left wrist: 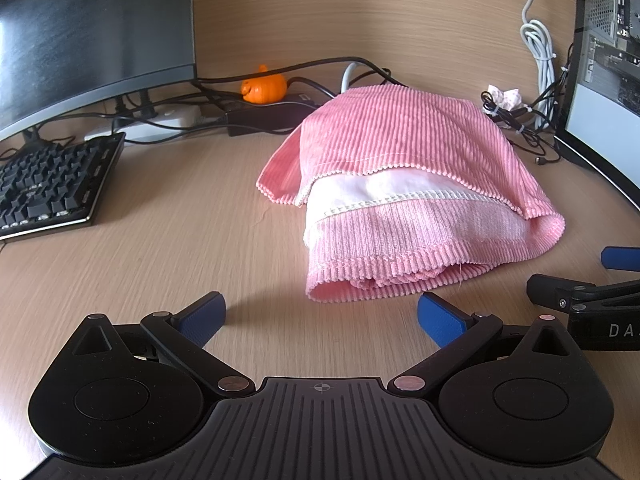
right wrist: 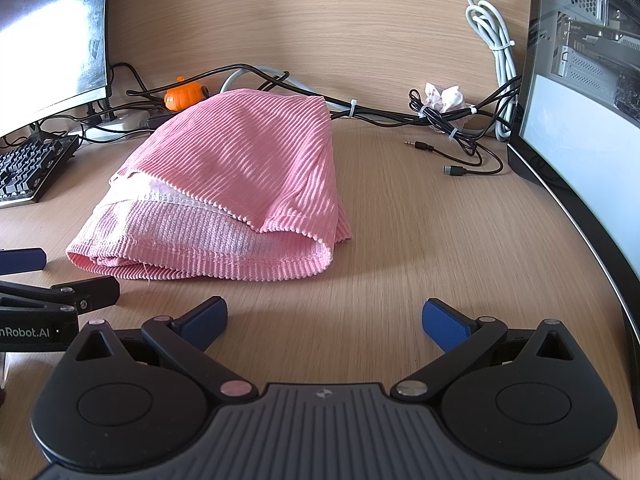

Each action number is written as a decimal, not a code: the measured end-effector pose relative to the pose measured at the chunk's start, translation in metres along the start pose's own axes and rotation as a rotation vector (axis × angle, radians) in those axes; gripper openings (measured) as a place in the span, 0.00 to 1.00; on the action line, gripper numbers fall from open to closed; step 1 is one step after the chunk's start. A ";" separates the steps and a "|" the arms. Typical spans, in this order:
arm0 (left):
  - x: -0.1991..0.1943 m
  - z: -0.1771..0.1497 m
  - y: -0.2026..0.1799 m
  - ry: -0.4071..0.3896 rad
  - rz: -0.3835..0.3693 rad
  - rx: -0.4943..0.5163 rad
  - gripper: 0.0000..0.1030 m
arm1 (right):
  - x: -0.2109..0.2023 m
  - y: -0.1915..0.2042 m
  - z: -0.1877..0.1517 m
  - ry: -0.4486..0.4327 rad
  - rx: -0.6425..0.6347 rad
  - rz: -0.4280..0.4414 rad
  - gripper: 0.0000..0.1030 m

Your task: Fold clothes

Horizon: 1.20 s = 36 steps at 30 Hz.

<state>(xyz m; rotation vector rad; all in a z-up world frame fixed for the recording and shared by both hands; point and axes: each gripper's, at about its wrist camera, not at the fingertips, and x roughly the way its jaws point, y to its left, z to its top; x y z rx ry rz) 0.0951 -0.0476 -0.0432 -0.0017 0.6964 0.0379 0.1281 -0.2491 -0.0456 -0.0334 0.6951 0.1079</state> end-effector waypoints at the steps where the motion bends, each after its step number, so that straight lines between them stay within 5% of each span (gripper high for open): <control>1: 0.000 0.000 0.000 0.000 -0.002 0.000 1.00 | 0.000 0.000 0.000 0.000 0.000 0.000 1.00; 36: -0.003 0.000 0.004 0.014 -0.029 0.027 1.00 | 0.000 0.000 0.000 0.000 0.000 0.000 1.00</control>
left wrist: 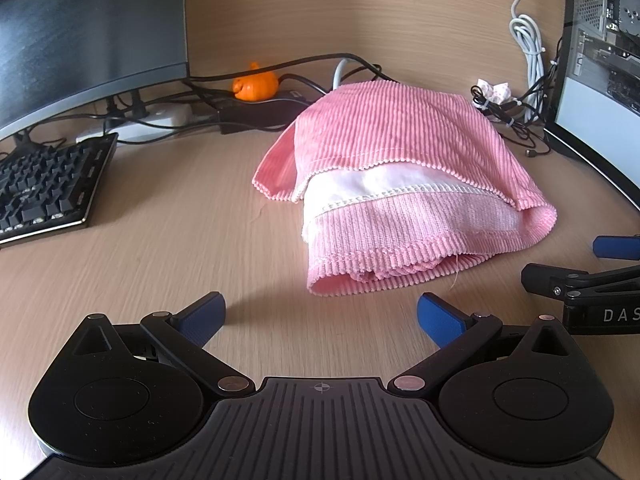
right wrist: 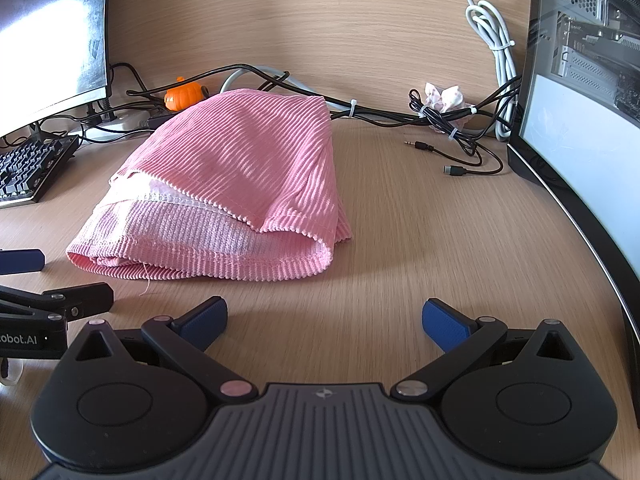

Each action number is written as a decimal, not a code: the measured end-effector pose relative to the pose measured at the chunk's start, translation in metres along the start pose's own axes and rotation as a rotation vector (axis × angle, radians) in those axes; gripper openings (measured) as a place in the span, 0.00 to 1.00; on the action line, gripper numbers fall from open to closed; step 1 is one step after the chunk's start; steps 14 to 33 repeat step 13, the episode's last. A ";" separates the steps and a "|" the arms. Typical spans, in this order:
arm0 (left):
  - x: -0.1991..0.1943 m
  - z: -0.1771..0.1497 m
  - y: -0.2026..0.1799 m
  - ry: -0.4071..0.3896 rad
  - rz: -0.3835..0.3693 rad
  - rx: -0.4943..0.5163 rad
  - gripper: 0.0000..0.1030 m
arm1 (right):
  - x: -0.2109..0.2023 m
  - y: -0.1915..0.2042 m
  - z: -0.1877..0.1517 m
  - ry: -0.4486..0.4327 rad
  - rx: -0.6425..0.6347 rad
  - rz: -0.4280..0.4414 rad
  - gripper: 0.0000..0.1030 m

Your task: Fold clothes

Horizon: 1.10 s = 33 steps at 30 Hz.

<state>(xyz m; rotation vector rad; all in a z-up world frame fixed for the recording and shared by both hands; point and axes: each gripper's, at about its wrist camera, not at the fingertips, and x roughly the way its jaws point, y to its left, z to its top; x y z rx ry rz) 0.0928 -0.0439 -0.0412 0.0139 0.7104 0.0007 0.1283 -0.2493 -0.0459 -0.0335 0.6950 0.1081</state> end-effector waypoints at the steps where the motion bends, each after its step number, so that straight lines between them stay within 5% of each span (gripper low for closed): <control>1: 0.000 0.000 0.000 0.000 0.001 0.000 1.00 | 0.000 0.000 0.000 0.000 0.000 0.000 1.00; 33: 0.001 0.001 0.002 -0.001 0.015 -0.016 1.00 | 0.000 0.000 0.000 0.000 0.000 0.000 1.00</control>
